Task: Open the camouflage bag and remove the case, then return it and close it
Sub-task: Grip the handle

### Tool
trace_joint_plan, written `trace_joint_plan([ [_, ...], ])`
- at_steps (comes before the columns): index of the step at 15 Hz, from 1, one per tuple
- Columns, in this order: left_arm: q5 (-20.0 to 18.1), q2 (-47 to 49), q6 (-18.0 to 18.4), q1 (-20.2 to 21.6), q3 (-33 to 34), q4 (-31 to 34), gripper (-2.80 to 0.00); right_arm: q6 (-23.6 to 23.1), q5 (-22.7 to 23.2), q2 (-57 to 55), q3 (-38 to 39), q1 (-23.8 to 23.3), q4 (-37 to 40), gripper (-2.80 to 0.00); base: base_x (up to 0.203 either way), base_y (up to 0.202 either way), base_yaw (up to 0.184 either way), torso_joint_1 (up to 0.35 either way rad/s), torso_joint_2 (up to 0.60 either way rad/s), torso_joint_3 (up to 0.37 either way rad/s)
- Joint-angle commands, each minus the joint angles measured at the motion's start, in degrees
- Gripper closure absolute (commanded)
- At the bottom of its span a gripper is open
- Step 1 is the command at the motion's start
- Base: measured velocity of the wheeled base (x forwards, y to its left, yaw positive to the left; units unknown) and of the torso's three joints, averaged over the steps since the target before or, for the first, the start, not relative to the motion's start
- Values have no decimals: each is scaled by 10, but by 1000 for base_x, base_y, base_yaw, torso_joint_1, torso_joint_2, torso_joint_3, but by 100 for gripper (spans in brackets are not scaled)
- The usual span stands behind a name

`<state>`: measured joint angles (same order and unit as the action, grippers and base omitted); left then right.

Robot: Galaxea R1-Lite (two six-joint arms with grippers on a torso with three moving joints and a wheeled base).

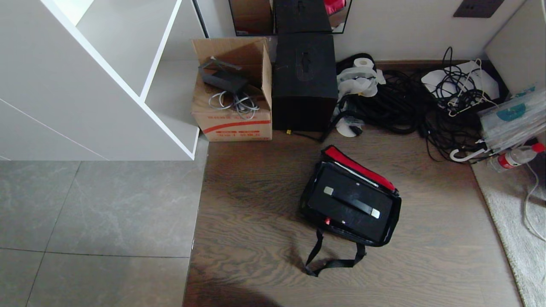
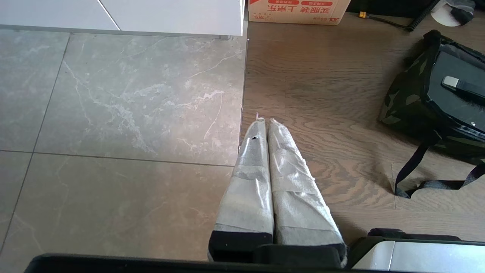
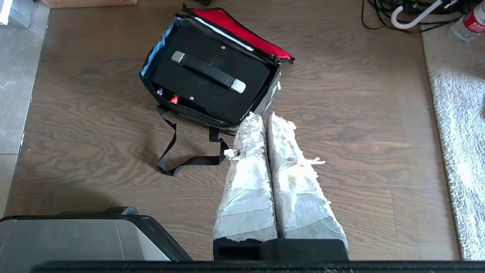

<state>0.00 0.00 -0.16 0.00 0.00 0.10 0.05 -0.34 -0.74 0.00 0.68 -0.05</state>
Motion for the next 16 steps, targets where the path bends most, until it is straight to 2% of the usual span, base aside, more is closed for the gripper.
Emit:
trace_joint_plan([
  [1, 0, 1, 0, 0, 0, 0, 0, 0, 0, -1, 1, 0, 0, 0, 0, 0, 0, 0, 0, 0],
  [10, 0, 1, 0, 0, 0, 0, 0, 0, 0, -1, 1, 0, 0, 0, 0, 0, 0, 0, 0, 0],
  [12, 0, 1, 0, 0, 0, 0, 0, -17, 2, -1, 1, 0, 1, 0, 0, 0, 0, 0, 0, 0],
  [13, 0, 1, 0, 0, 0, 0, 0, -7, 0, -1, 1, 0, -2, 0, 0, 0, 0, 0, 0, 0],
  [14, 0, 1, 0, 0, 0, 0, 0, 0, -1, -1, -10, 0, -5, 0, 0, 0, 0, 0, 0, 0],
  [16, 0, 1, 0, 0, 0, 0, 0, 7, -2, -1, -94, 0, 32, 0, 0, 0, 0, 0, 0, 0],
])
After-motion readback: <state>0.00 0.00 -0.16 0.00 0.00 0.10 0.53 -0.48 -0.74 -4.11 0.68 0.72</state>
